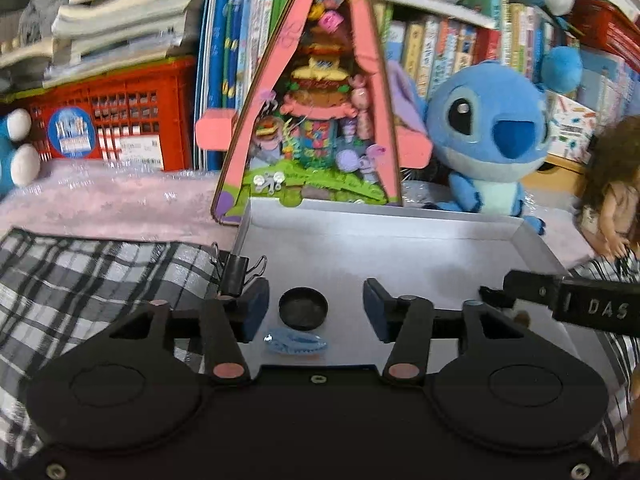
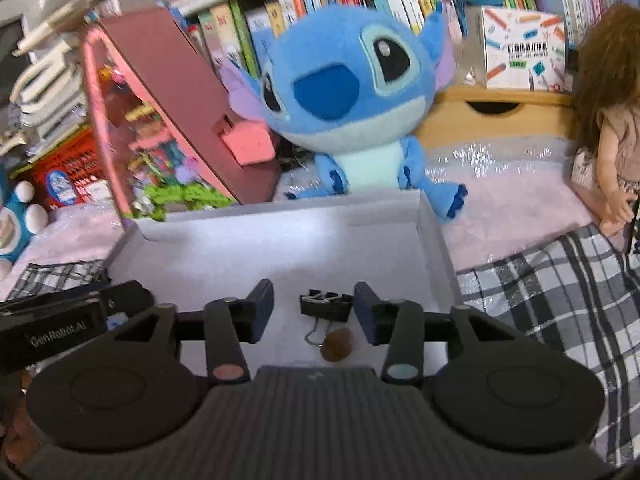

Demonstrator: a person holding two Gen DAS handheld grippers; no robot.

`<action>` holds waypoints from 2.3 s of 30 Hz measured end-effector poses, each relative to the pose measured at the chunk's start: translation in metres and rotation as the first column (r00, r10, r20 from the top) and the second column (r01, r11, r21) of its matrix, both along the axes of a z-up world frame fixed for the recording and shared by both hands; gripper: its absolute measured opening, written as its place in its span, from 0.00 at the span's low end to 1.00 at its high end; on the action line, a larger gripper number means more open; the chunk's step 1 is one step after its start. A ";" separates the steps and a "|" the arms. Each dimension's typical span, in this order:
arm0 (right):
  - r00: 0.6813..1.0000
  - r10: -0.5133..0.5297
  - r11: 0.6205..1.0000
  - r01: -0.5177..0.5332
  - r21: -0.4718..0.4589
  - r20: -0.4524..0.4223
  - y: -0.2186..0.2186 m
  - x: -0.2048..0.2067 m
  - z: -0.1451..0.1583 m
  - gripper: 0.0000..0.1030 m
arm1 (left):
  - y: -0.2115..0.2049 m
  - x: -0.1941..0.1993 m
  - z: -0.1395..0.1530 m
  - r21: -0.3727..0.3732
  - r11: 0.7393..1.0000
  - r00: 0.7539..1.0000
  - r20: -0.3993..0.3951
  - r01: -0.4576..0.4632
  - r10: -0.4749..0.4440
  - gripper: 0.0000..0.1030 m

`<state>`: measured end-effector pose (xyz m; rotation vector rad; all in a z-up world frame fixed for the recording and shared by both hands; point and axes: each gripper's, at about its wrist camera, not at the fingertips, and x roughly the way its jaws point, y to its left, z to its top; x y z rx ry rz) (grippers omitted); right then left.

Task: Organize rigid objects
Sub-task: 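Open both tools to release the cap and binder clip into the tray, then move both tools back toward the remaining objects on the cloth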

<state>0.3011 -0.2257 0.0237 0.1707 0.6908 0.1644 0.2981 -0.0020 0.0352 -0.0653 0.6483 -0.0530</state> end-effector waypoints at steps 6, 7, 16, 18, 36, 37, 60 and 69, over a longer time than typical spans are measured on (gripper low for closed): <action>0.996 0.055 0.998 -0.054 -0.021 0.072 -0.002 -0.037 0.016 0.71 | -0.002 -0.040 0.013 0.051 0.998 0.997 0.065 0.036 -0.039 0.68; 0.995 0.063 0.998 -0.061 -0.025 0.080 -0.002 -0.042 0.016 0.72 | -0.002 -0.046 0.014 0.052 0.998 0.997 0.069 0.043 -0.046 0.69; 0.982 0.140 0.990 -0.135 -0.050 0.127 -0.006 -0.112 0.015 0.75 | -0.003 -0.110 0.015 0.060 0.990 0.987 0.092 0.128 -0.133 0.72; 0.978 0.154 0.988 -0.148 -0.051 0.141 -0.006 -0.127 0.014 0.76 | -0.002 -0.123 0.013 0.048 0.989 0.985 0.097 0.136 -0.140 0.73; 0.962 0.228 0.974 -0.227 -0.025 0.150 -0.005 -0.217 -0.005 0.78 | -0.004 -0.210 -0.013 0.066 0.974 0.972 0.084 0.215 -0.220 0.73; 0.961 0.232 0.973 -0.231 -0.030 0.148 -0.004 -0.220 -0.006 0.78 | -0.004 -0.214 -0.014 0.066 0.973 0.971 0.082 0.220 -0.225 0.73; 0.948 0.296 0.954 -0.289 -0.076 0.117 0.012 -0.260 -0.023 0.80 | 0.003 -0.253 -0.033 0.042 0.949 0.949 0.000 0.314 -0.314 0.43; 0.935 0.341 0.939 -0.334 -0.081 0.098 0.022 -0.263 -0.027 0.68 | -0.001 -0.250 -0.034 0.060 0.953 0.955 0.015 0.296 -0.297 0.42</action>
